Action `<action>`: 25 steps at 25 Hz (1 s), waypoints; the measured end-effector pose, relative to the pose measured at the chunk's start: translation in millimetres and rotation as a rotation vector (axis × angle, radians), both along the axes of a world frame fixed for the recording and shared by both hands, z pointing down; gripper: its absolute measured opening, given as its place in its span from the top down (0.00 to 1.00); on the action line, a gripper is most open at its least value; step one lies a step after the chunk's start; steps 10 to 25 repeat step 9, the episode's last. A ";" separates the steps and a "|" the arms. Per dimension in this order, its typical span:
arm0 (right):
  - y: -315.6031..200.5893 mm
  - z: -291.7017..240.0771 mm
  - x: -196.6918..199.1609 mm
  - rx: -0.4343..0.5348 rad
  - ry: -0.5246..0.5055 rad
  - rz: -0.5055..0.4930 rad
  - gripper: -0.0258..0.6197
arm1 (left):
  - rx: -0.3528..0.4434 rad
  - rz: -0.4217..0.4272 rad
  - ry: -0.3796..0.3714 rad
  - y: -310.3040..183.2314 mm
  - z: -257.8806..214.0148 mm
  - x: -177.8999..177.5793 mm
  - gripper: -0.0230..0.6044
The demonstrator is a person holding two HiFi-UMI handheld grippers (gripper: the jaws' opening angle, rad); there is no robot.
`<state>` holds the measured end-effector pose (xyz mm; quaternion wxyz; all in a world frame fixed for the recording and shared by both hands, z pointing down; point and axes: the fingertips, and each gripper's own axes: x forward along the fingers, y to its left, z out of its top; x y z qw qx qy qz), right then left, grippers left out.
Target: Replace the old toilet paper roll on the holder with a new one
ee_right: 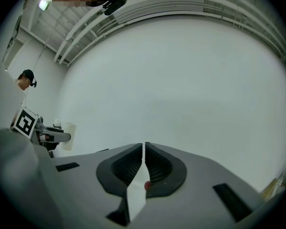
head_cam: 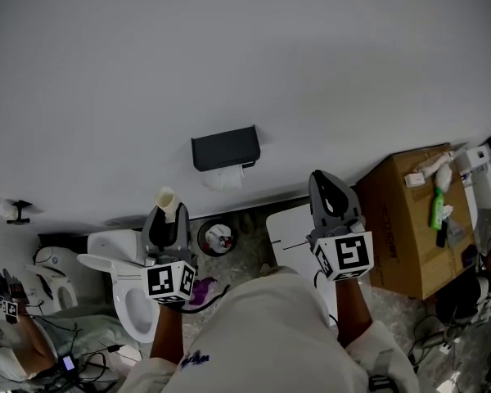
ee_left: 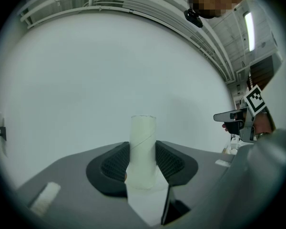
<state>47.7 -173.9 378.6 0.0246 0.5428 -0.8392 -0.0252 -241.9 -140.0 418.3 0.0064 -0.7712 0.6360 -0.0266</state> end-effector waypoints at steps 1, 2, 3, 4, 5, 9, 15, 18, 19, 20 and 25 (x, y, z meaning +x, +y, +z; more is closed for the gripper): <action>3.2 -0.6 -0.3 0.005 0.006 -0.008 0.94 | 0.000 -0.001 0.001 3.4 1.2 1.4 0.68; 4.0 -0.9 -1.2 0.006 0.011 -0.014 0.93 | -0.002 -0.002 0.003 4.6 2.6 2.0 0.68; 3.3 -0.7 -2.5 0.006 0.013 -0.018 0.93 | -0.004 -0.001 0.004 4.4 4.1 2.2 0.68; 3.5 0.3 -3.4 0.005 0.012 -0.022 0.93 | -0.006 0.001 0.004 4.8 5.5 2.8 0.68; 6.7 1.9 -3.3 0.005 0.008 -0.028 0.93 | -0.007 0.002 0.005 8.3 6.8 4.4 0.68; 36.5 7.5 1.7 0.009 0.010 -0.063 0.90 | 0.000 0.002 0.005 39.0 8.8 16.2 0.68; 36.5 7.5 1.7 0.009 0.010 -0.063 0.90 | 0.000 0.002 0.005 39.0 8.8 16.2 0.68; 36.5 7.5 1.7 0.009 0.010 -0.063 0.90 | 0.000 0.002 0.005 39.0 8.8 16.2 0.68; 36.5 7.5 1.7 0.009 0.010 -0.063 0.90 | 0.000 0.002 0.005 39.0 8.8 16.2 0.68; 36.5 7.5 1.7 0.009 0.010 -0.063 0.90 | 0.000 0.002 0.005 39.0 8.8 16.2 0.68; 36.5 7.5 1.7 0.009 0.010 -0.063 0.90 | 0.000 0.002 0.005 39.0 8.8 16.2 0.68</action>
